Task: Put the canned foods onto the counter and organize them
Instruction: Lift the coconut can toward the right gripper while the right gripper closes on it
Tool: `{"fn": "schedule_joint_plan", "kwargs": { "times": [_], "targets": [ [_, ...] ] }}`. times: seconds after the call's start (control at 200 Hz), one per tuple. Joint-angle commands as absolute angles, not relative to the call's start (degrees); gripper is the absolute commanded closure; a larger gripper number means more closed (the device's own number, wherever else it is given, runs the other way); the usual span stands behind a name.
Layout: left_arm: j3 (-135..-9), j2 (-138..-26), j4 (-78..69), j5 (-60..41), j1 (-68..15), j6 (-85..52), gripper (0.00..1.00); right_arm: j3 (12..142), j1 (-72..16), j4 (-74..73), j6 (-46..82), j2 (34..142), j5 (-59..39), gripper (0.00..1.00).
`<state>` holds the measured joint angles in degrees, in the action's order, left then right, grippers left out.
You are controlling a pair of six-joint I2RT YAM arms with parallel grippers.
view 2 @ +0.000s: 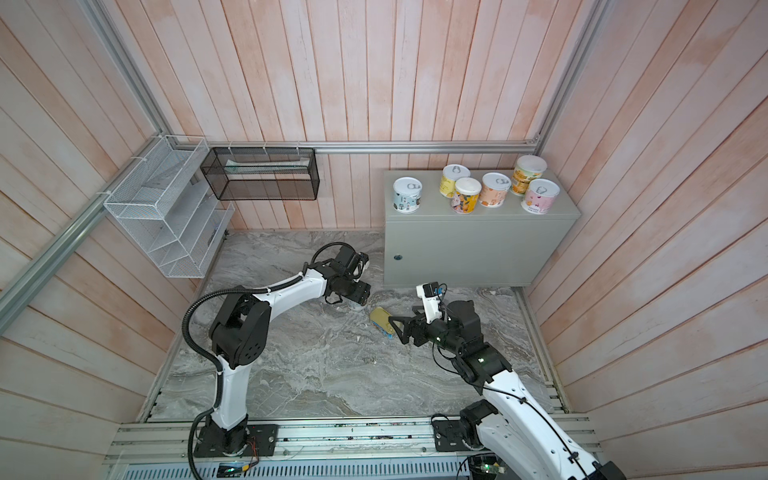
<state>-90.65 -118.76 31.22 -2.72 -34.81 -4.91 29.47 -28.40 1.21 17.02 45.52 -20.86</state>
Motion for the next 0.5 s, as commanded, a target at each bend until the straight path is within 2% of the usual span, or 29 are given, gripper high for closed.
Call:
{"fn": "schedule_joint_plan", "kwargs": {
  "times": [0.0,0.145,0.38,0.495],
  "targets": [
    [-90.6,-112.3,32.7,-8.7,-33.7,-7.0,0.48,27.7,-34.7,-6.7,10.9,48.5,-13.8,0.06],
    [-92.0,-108.3,37.8,-13.5,-32.5,-7.9,0.48,24.5,-40.4,-18.9,6.9,52.9,-13.8,0.06],
    [-96.2,-104.9,47.1,-16.8,-32.3,-7.2,0.49,20.2,-41.0,-36.9,4.9,58.8,-15.4,0.06],
    [-96.0,-103.3,47.9,-20.1,-32.4,-7.9,0.49,20.7,-41.0,-40.4,3.3,62.4,-16.4,0.06]
  ]
}}
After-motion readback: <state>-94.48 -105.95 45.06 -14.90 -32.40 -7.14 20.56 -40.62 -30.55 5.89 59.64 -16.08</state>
